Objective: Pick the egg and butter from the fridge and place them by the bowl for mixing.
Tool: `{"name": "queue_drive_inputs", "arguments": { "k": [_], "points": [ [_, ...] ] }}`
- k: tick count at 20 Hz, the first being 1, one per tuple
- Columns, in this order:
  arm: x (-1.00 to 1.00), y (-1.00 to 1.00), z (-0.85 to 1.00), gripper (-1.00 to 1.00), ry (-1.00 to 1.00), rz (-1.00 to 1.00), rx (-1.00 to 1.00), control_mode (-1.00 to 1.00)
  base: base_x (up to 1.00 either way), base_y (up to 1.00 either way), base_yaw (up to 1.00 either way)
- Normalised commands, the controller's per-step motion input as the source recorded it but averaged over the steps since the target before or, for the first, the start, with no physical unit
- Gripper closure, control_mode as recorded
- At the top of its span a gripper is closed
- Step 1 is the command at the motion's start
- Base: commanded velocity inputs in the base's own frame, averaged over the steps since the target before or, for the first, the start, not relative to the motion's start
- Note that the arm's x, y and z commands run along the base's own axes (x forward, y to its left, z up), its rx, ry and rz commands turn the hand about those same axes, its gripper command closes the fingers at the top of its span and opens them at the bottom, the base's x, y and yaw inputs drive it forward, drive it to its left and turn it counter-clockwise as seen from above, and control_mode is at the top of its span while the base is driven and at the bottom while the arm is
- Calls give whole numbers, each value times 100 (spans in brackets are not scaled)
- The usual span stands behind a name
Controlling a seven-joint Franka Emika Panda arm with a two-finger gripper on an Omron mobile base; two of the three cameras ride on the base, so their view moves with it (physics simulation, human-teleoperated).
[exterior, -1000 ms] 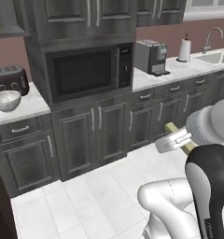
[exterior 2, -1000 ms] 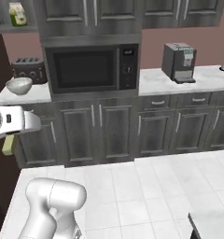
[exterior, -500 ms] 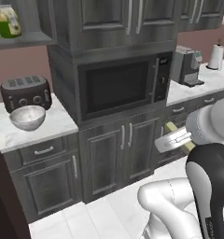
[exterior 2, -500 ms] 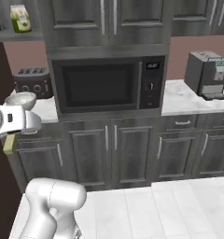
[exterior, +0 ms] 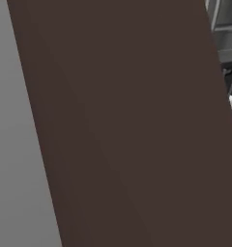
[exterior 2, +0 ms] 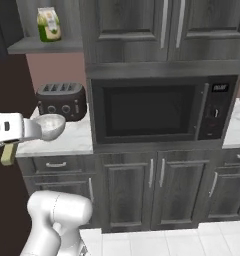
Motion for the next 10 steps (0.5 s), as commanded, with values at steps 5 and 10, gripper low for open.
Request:
{"name": "queue_drive_inputs", "arguments": {
  "k": [5,10],
  "points": [
    [0,0,0,100,0,0,0,100,0,0,0],
    [0,0,0,100,0,0,0,100,6,46,19]
  ]
}}
